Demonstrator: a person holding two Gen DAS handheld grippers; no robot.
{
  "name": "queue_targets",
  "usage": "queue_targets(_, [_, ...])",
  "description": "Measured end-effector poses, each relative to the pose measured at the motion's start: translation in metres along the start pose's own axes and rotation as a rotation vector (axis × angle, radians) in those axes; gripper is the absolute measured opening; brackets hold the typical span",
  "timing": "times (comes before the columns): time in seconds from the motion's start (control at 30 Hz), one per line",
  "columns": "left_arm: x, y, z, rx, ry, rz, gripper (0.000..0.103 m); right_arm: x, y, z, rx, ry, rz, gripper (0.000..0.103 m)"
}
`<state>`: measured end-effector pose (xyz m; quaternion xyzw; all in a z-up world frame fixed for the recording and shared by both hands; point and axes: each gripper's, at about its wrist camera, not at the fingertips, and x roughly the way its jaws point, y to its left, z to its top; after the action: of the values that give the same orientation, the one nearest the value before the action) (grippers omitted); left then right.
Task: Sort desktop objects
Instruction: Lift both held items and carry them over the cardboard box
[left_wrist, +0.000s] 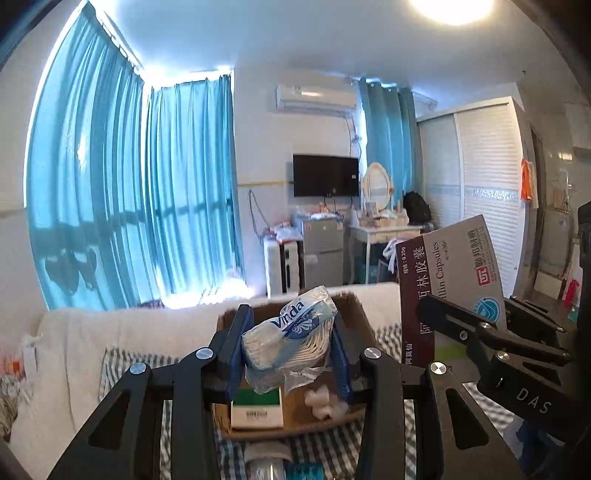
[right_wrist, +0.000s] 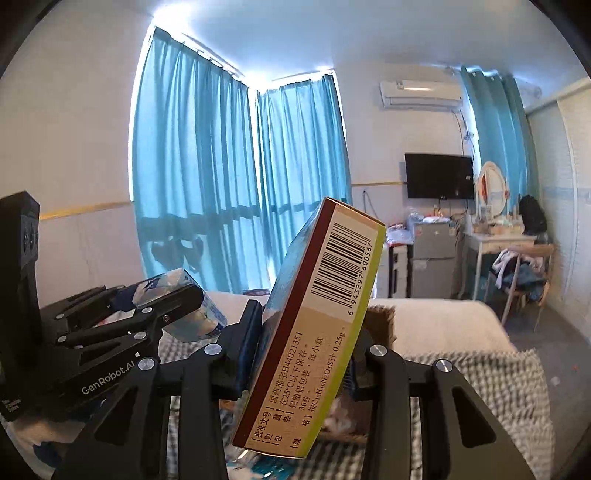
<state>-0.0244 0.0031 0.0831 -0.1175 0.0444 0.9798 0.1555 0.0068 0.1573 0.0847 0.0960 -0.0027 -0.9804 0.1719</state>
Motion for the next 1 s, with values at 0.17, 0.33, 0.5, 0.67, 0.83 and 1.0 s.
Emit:
queue_targets(0.17, [0.020, 0.009, 0.013, 0.005, -0.021, -0.009, 0.040, 0.015, -0.006, 0.018, 0.005, -0.030, -0.003, 0.037])
queue_targets(0.33, [0.038, 0.017, 0.023, 0.009, -0.031, 0.010, 0.040, 0.035, -0.013, 0.027, 0.003, -0.041, 0.004, 0.038])
queue_targets(0.5, [0.054, 0.022, 0.034, 0.015, -0.053, 0.015, 0.040, 0.060, -0.015, 0.031, -0.035, -0.033, 0.001, 0.038])
queue_targets(0.67, [0.078, 0.021, 0.034, 0.019, -0.055, 0.007, 0.040, 0.088, -0.026, 0.011, -0.035, 0.011, -0.014, 0.038])
queue_targets(0.83, [0.110, 0.030, 0.011, -0.004, -0.011, -0.002, 0.040, 0.120, -0.039, -0.015, -0.022, 0.085, -0.020, 0.038])
queue_targets(1.0, [0.142, 0.040, -0.017, -0.029, 0.051, 0.002, 0.040, 0.158, -0.056, -0.039, 0.003, 0.179, -0.027, 0.030])
